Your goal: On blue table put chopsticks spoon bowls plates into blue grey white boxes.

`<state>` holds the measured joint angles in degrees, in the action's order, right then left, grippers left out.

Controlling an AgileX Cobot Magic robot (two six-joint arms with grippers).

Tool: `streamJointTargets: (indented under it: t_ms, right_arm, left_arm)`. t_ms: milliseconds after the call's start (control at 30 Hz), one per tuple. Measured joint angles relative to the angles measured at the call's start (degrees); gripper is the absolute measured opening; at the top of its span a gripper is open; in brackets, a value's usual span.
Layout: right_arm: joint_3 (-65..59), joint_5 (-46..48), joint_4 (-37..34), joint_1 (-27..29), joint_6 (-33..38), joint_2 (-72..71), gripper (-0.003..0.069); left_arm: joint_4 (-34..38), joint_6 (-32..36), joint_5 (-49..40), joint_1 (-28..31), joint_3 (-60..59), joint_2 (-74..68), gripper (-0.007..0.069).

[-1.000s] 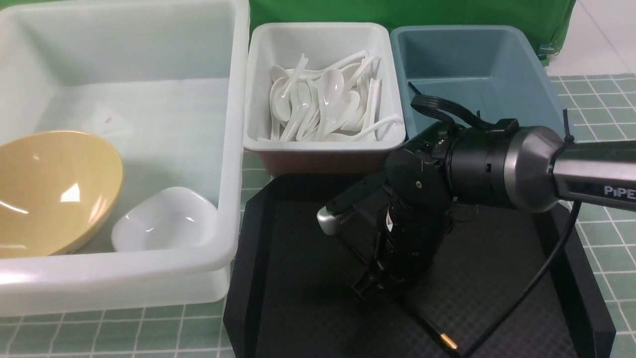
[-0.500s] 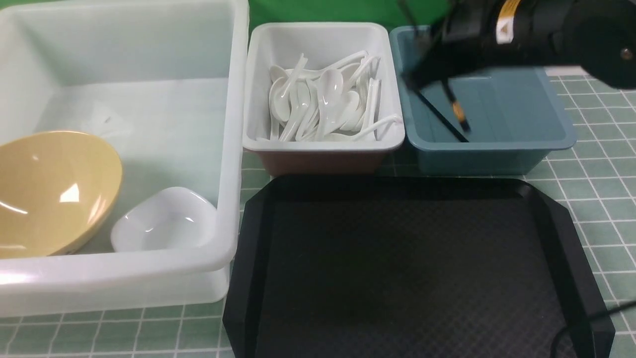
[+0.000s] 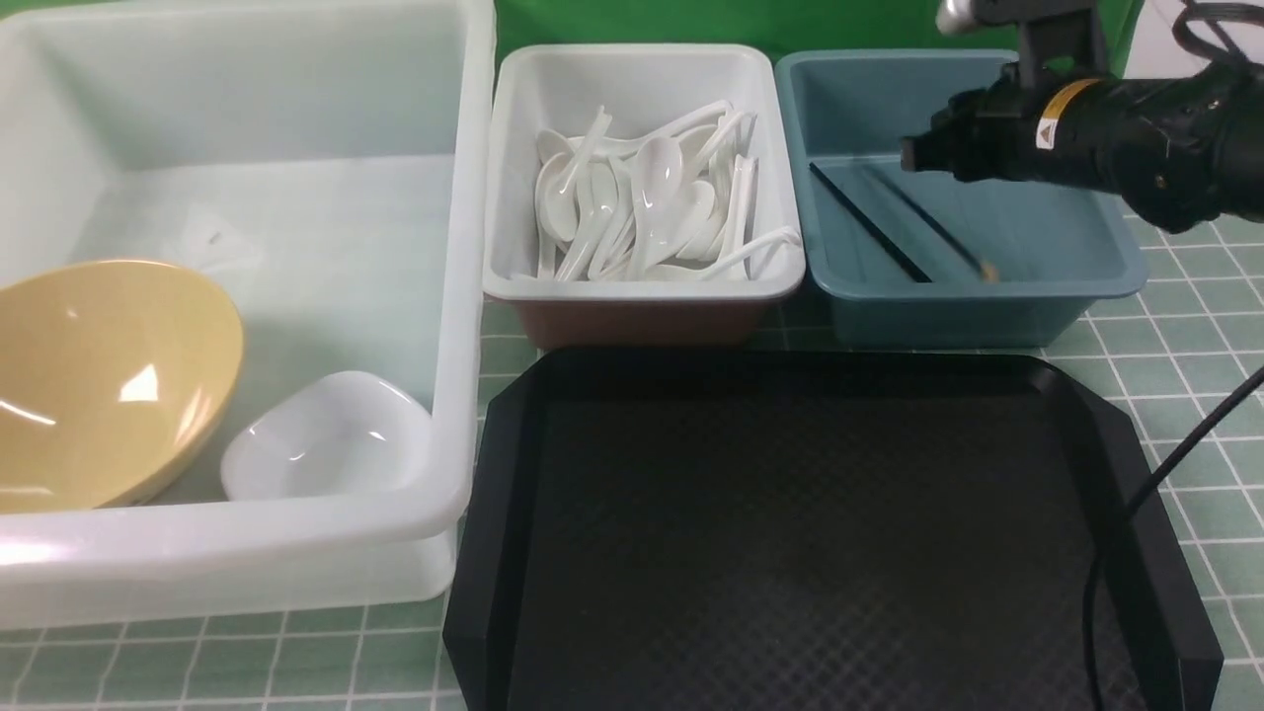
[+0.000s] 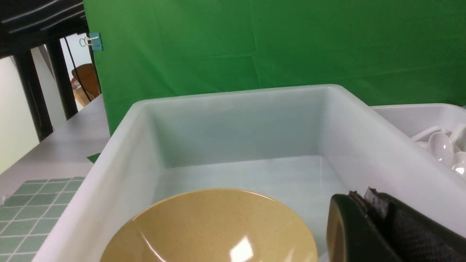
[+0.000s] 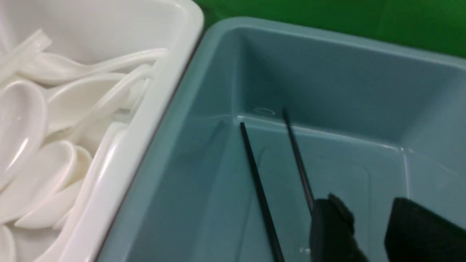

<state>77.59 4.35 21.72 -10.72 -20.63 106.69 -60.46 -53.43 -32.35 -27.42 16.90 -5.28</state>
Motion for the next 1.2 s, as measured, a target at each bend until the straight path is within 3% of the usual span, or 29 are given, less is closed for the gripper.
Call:
streamJointTargets:
  t_ms: [167, 300, 367, 467, 667, 867, 1067, 1200]
  right_arm:
    - [0.00, 10.75, -0.06, -2.53, 4.08, -10.50, 0.0244]
    - [-1.19, 20.67, -0.25, -5.00, 9.43, -24.37, 0.0149]
    - [-3.55, 20.78, -0.25, -6.02, 11.12, -31.85, 0.0094]
    - [-11.36, 16.25, -0.25, -7.73, 12.98, -43.71, 0.0040]
    - [-34.40, -2.71, -0.20, -9.90, 13.69, -68.52, 0.0036]
    - [-55.64, -13.63, 0.05, -9.95, 12.16, -87.03, 0.0036]
    - [-70.81, -20.24, 0.29, -9.95, -2.47, -104.44, 0.0036]
    - [-75.04, -21.42, 0.29, -9.95, -6.09, -107.17, 0.0038]
  left_arm:
    - [3.15, 0.00, -0.19, 0.00, 0.00, 0.00, 0.0004]
    - [5.57, -0.35, -0.19, 0.00, 0.00, 0.00, 0.0004]
    - [5.90, -0.34, -0.21, 0.00, 0.00, 0.00, 0.0004]
    - [6.10, -0.61, -0.21, 0.00, 0.00, 0.00, 0.0004]
    - [6.15, -0.61, -0.21, 0.00, 0.00, 0.00, 0.0004]
    - [6.32, -0.61, -0.21, 0.00, 0.00, 0.00, 0.0004]
    - [6.32, -0.61, -0.21, 0.00, 0.00, 0.00, 0.0004]
    - [6.39, -0.61, -0.13, 0.00, 0.00, 0.00, 0.0004]
